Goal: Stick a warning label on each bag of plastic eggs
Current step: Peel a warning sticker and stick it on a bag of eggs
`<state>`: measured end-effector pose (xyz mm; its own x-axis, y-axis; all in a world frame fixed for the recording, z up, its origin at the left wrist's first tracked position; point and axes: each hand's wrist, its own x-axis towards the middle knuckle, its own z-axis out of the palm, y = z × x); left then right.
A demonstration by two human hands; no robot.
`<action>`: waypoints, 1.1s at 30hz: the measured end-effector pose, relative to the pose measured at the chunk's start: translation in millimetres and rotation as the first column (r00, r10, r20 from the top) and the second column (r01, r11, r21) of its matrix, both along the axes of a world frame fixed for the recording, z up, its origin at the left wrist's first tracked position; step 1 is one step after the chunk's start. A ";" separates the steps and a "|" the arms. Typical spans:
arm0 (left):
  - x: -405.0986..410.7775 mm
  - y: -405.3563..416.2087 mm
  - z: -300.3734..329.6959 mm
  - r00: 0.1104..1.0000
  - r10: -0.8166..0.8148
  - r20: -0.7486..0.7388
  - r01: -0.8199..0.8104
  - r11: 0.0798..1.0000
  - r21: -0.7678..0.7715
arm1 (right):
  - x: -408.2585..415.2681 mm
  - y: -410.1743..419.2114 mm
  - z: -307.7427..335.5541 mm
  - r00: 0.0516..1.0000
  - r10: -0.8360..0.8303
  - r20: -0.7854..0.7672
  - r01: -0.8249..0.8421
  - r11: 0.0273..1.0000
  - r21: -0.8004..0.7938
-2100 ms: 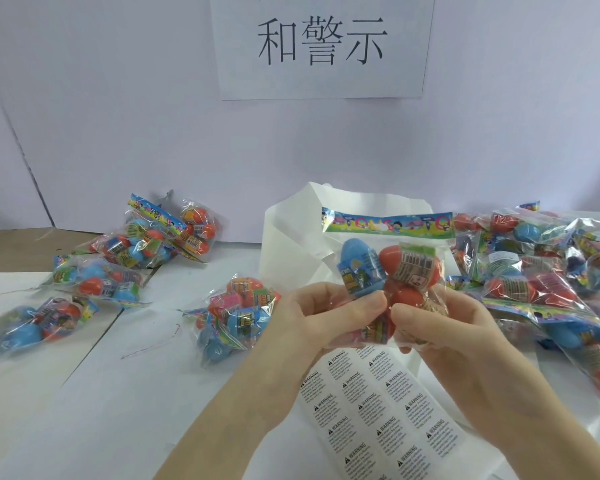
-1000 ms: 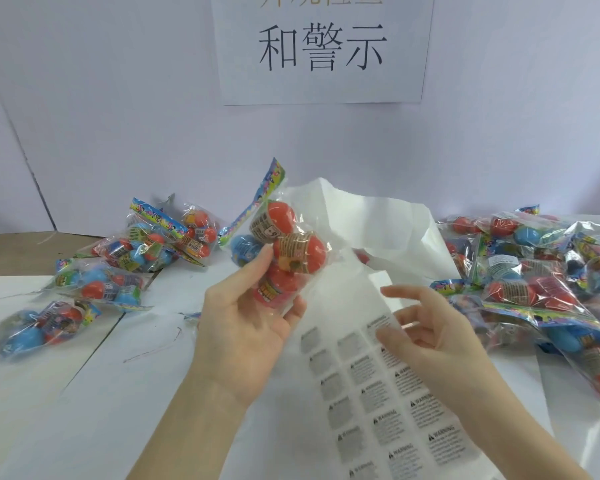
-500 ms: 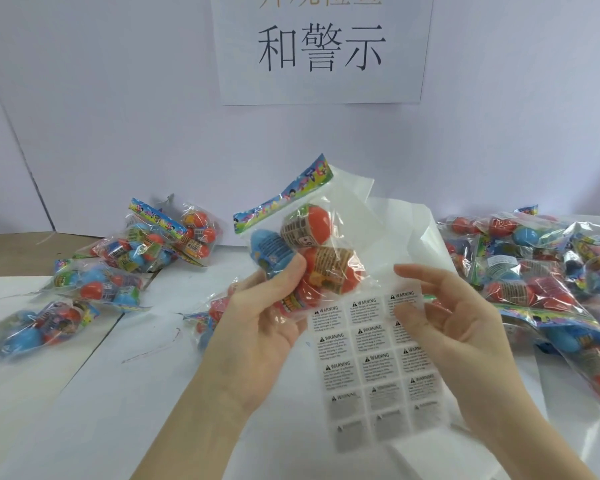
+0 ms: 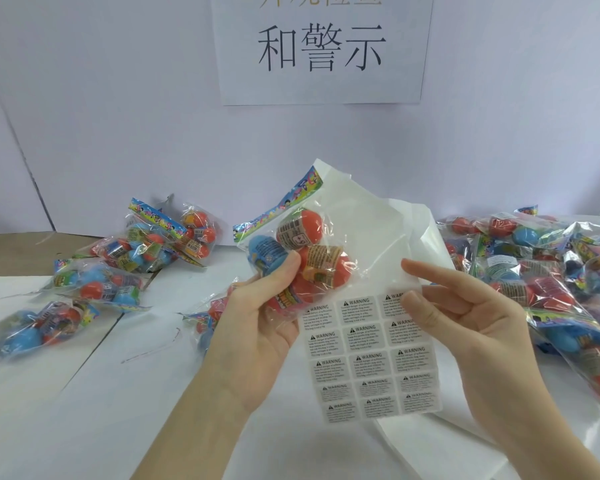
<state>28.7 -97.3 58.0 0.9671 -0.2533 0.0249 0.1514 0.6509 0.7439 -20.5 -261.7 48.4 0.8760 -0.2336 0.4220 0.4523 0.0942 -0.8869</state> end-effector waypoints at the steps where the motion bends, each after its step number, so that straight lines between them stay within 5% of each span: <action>1: 0.3 -0.2 -0.2 1.000 0.007 -0.005 -0.007 1.000 -0.003 | 0.3 -0.6 -0.9 1.000 -0.013 0.004 0.014 1.000 -0.022; 5: -0.4 -1.7 1.2 1.000 0.017 -0.004 -0.017 1.000 -0.011 | 0.9 1.6 -3.8 0.985 -0.164 0.054 0.171 0.969 -0.179; 21: -0.1 -4.8 -1.3 0.998 0.060 -0.017 -0.059 0.998 0.019 | 2.7 2.4 -9.8 0.955 -0.268 0.129 0.288 0.941 -0.179; 28: -3.7 -16.2 -4.9 0.978 0.190 -0.088 -0.191 0.982 -0.007 | 8.3 2.4 -21.6 0.810 -0.439 0.389 0.587 0.629 -0.510; 33: -4.6 -18.1 -7.5 0.942 0.307 -0.136 -0.305 0.952 0.037 | 10.6 5.5 -24.4 0.801 -0.334 0.497 0.595 0.537 -0.598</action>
<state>24.1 -115.5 50.5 0.9917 0.0563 -0.1159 0.0484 0.6707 0.7401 -9.8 -256.2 24.0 0.5343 -0.0910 0.8404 0.4775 -0.7878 -0.3889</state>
